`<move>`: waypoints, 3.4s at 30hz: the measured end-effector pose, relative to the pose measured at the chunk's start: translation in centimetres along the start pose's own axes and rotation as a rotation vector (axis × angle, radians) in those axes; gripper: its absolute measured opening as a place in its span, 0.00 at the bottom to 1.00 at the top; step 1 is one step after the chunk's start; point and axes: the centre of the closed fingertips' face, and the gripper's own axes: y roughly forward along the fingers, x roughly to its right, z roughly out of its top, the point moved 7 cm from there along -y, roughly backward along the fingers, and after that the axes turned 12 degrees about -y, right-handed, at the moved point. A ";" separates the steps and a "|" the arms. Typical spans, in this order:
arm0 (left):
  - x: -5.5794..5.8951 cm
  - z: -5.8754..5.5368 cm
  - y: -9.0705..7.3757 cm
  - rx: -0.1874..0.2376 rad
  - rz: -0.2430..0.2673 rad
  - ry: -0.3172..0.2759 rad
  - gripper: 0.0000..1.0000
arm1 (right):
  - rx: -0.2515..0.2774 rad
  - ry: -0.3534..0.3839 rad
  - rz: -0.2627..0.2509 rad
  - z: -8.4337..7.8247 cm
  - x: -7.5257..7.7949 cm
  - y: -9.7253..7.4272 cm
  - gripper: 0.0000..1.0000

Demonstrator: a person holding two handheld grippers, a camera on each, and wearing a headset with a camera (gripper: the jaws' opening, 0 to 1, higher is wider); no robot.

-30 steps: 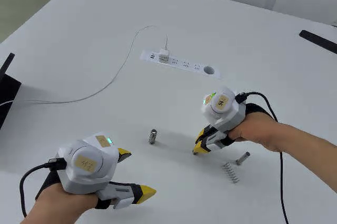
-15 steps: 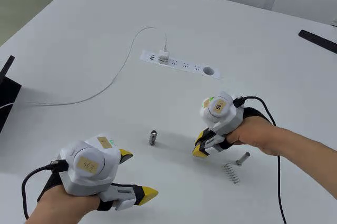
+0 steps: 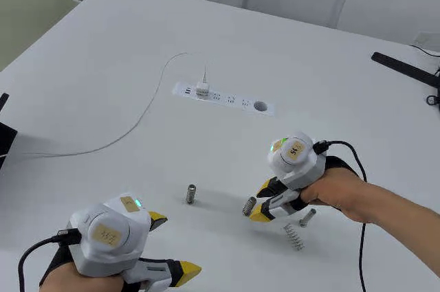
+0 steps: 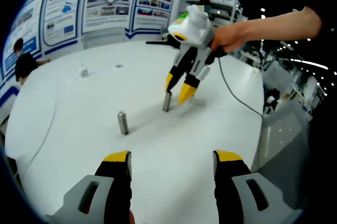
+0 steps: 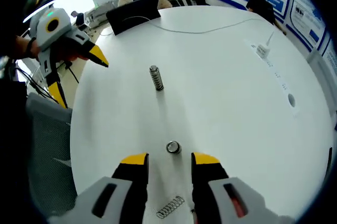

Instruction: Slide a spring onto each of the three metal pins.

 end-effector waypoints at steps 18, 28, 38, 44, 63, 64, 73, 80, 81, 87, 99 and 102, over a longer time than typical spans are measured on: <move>0.7 0.6 -0.4 0.013 -0.003 0.000 0.64 | 0.283 0.305 -0.174 -1.6 -2.7 -3.9 0.48; 0.8 1.4 -0.4 0.022 0.002 0.007 0.64 | 0.367 0.394 -0.235 -2.6 -4.2 -5.4 0.57; 1.0 2.3 0.2 0.027 0.000 0.020 0.65 | 0.435 0.474 -0.312 -4.5 -5.7 -7.2 0.62; 1.0 2.9 0.6 0.033 0.001 0.023 0.65 | 0.449 0.497 -0.347 -6.0 -6.6 -8.4 0.64; 0.9 4.2 1.3 0.040 0.006 0.028 0.68 | 0.486 0.556 -0.417 -9.8 -9.5 -10.3 0.77; 0.8 4.3 1.4 0.039 0.007 0.028 0.68 | 0.486 0.559 -0.422 -10.1 -9.7 -10.4 0.77; 0.8 4.2 1.6 0.030 0.011 0.023 0.70 | 0.481 0.588 -0.431 -11.7 -10.8 -10.4 0.82; 1.2 3.8 2.3 0.002 -0.003 0.032 0.71 | 0.473 0.603 -0.423 -12.4 -11.7 -9.9 0.83; 1.4 3.8 2.5 -0.002 -0.006 0.039 0.71 | 0.470 0.602 -0.421 -12.4 -11.8 -9.9 0.83; 2.3 4.1 3.4 -0.027 -0.030 0.071 0.72 | 0.466 0.607 -0.421 -12.9 -12.4 -9.8 0.84; 3.8 4.5 5.0 -0.064 -0.077 0.135 0.71 | 0.466 0.626 -0.427 -13.9 -13.1 -9.9 0.84; 4.3 4.6 5.4 -0.076 -0.092 0.160 0.71 | 0.469 0.630 -0.426 -14.0 -13.2 -10.0 0.84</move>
